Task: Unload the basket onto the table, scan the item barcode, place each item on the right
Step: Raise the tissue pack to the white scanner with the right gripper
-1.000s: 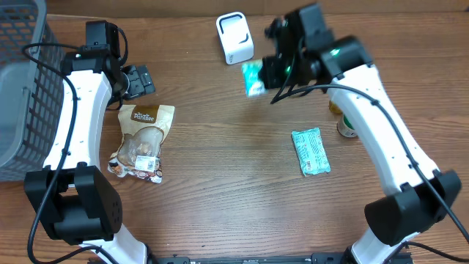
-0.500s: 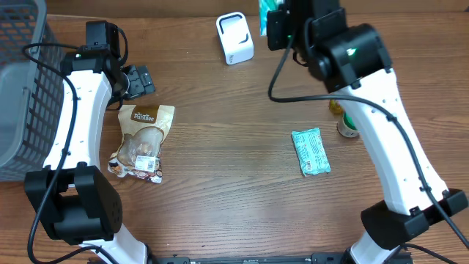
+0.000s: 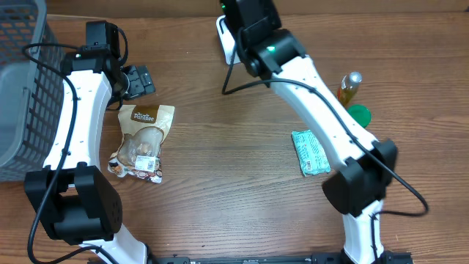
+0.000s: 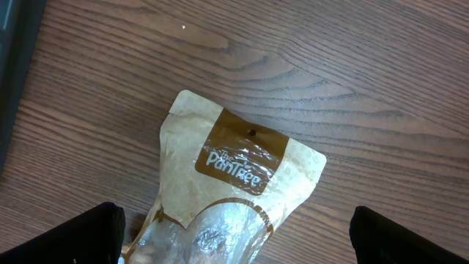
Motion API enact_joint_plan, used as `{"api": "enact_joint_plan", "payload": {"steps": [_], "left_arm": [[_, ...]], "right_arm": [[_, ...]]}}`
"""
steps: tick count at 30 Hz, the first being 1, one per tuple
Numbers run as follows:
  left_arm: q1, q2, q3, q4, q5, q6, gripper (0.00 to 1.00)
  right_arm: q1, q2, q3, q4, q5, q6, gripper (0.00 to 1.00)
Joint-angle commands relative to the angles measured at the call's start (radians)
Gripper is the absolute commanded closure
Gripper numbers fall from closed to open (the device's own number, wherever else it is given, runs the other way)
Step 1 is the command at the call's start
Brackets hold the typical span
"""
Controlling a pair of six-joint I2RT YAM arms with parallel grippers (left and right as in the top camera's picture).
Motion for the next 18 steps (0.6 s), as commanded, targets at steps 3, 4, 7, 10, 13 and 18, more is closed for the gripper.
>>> {"api": "enact_joint_plan", "payload": {"steps": [3,4,7,10,13,18], "left_arm": [[-0.006,-0.010,0.008,0.000,-0.012,0.001,0.00],[-0.006,-0.010,0.008,0.000,-0.012,0.000,0.01],[-0.006,-0.010,0.008,0.000,-0.012,0.000,0.01],[-0.006,-0.010,0.008,0.000,-0.012,0.000,0.00],[-0.006,-0.010,0.008,0.000,-0.012,0.000,0.00],[-0.006,-0.010,0.008,0.000,-0.012,0.000,0.00]], "right_arm": [[0.001,0.098,0.003,0.093,0.035,-0.196,0.96],[0.001,0.117,0.003,0.117,0.035,-0.220,0.96],[0.001,0.164,0.003,0.175,0.035,-0.306,0.96],[0.000,0.195,-0.002,0.213,0.024,-0.344,0.96],[-0.003,0.222,-0.002,0.257,0.025,-0.347,0.96],[-0.025,0.254,-0.003,0.291,0.005,-0.369,0.96]]}}
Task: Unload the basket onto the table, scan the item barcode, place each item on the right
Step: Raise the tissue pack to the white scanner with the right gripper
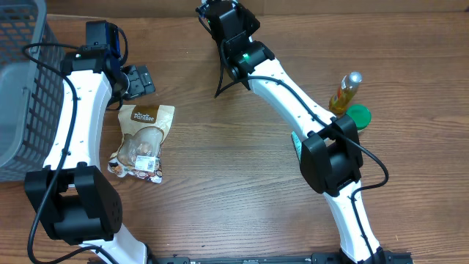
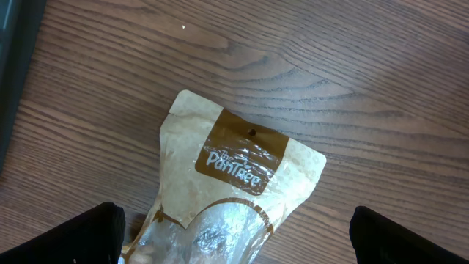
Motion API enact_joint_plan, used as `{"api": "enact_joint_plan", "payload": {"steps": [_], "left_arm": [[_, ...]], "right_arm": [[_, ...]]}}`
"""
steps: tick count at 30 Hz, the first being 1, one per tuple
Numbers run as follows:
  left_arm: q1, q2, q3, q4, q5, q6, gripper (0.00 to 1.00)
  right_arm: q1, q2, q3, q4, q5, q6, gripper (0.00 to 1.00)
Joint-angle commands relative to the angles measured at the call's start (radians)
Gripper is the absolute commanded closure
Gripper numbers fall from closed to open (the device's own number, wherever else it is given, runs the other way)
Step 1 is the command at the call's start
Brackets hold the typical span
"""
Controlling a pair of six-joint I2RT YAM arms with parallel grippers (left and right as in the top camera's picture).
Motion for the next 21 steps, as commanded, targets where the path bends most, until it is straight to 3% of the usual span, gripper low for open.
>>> {"api": "enact_joint_plan", "payload": {"steps": [1,21], "left_arm": [[-0.006,-0.010,0.008,0.000,-0.012,0.000,0.00],[-0.006,-0.010,0.008,0.000,-0.012,0.000,0.01]], "right_arm": [[-0.026,0.031,-0.001,0.011,-0.026,-0.028,0.96],[-0.047,0.106,-0.003,0.055,-0.045,0.010,0.96]]}}
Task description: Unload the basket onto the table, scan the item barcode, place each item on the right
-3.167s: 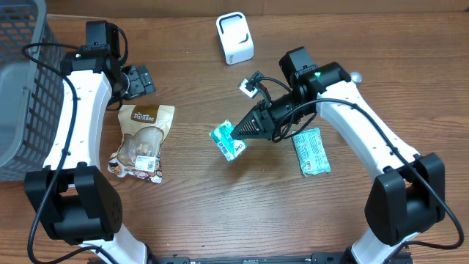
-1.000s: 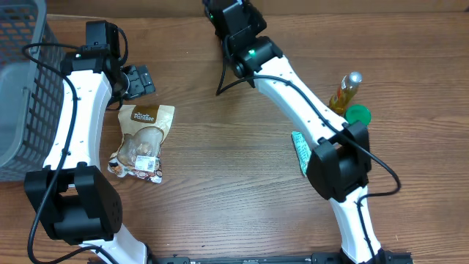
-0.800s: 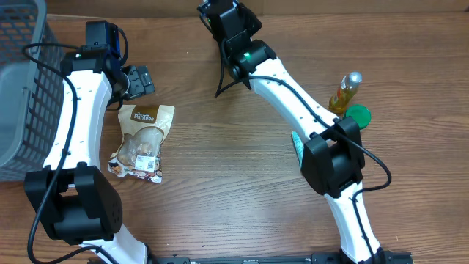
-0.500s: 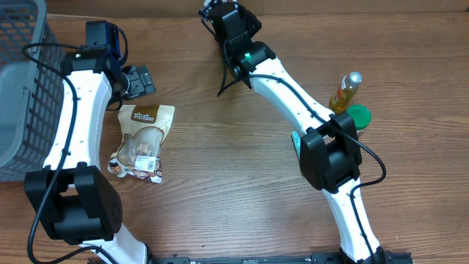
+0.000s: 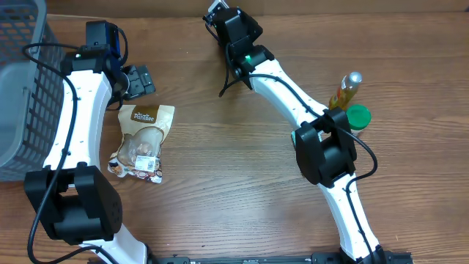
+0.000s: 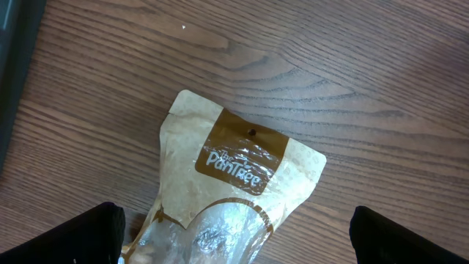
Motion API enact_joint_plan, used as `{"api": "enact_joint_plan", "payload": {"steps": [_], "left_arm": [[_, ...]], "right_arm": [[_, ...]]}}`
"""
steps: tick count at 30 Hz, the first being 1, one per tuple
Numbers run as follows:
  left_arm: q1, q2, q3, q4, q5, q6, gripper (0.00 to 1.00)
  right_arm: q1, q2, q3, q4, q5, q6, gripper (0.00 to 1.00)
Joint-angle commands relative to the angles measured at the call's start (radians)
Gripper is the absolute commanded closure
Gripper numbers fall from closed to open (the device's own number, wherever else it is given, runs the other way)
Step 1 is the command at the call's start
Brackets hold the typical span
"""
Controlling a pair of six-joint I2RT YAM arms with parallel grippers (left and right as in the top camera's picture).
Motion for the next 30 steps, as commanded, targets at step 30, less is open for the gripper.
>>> {"api": "enact_joint_plan", "payload": {"steps": [30], "left_arm": [[-0.006,-0.010,0.008,0.001,-0.012,0.000,0.00]], "right_arm": [[0.053,-0.325,-0.005,-1.157,-0.135,1.205,0.96]]}}
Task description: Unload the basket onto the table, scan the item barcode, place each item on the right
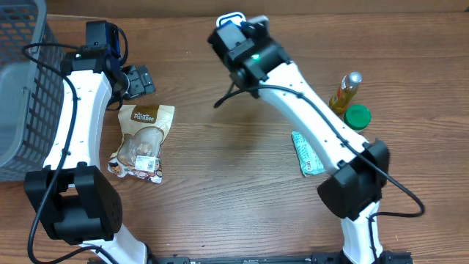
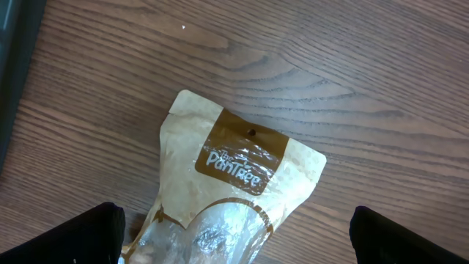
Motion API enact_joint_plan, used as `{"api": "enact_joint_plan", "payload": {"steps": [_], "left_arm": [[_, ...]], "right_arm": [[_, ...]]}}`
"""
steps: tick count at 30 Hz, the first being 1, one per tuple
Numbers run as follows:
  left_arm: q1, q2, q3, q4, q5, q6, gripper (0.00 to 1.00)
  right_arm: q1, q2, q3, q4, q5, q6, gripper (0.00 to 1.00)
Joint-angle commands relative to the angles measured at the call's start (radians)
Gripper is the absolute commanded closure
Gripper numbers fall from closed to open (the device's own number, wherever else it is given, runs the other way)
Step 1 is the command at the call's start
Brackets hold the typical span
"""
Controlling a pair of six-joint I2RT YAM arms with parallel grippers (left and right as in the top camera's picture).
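Note:
A brown and clear snack bag [image 1: 141,143] lies flat on the wood table, its brown top [image 2: 234,169] toward my left gripper. My left gripper [image 1: 138,81] hovers just behind the bag's top, wide open and empty. In the left wrist view the left gripper [image 2: 245,238] straddles the bag, black fingertips [image 2: 88,238] at the lower corners. My right gripper [image 1: 234,28] is at the back middle, shut on a white scanner [image 1: 229,17] that shows at its tip. No barcode is visible.
A grey mesh basket [image 1: 18,95] fills the far left. A green packet [image 1: 308,152] lies at the right under the right arm. A yellow bottle [image 1: 349,88] and a green lid [image 1: 358,116] stand at the far right.
The right arm's head has shifted a little right and forward from the back edge, and its elbow has swung out to the right, uncovering the green packet. The left arm and bag are unchanged.
The right arm's head was at the back middle with the white scanner beside it. It then sat further back and left at the table's edge, the arm folded over the packet. Now it is back near the middle. The left gripper stayed open over the bag throughout.

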Motion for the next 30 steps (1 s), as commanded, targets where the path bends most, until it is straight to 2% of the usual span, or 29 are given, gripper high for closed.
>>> {"api": "enact_joint_plan", "payload": {"steps": [1,6,10,19,25,27,29,30], "left_arm": [[-0.006,-0.010,0.008,0.000,-0.012,0.001,0.01],[-0.006,-0.010,0.008,0.000,-0.012,0.001,0.00],[-0.006,-0.010,0.008,0.000,-0.012,0.000,0.00],[-0.006,-0.010,0.008,0.000,-0.012,0.001,0.00],[-0.006,-0.010,0.008,0.000,-0.012,0.000,0.00],[-0.006,-0.010,0.008,0.000,-0.012,0.001,0.00],[-0.006,-0.010,0.008,0.000,-0.012,0.000,0.00],[-0.006,-0.010,0.008,0.000,-0.012,0.000,0.00]], "right_arm": [[-0.040,0.010,-0.006,-0.100,-0.265,0.195,0.96],[-0.065,0.010,-0.043,-0.266,-0.347,0.192,0.96],[-0.065,0.010,-0.115,-0.260,-0.423,0.188,0.96],[-0.065,0.010,-0.378,-0.159,-0.420,0.188,0.91],[-0.084,0.010,-0.483,-0.111,-0.420,0.187,0.89],[-0.087,0.010,-0.491,-0.103,-0.420,0.187,0.84],[-0.089,0.010,-0.494,-0.090,-0.409,0.187,0.69],[-0.090,0.010,-0.495,-0.087,-0.399,0.187,0.58]]}}
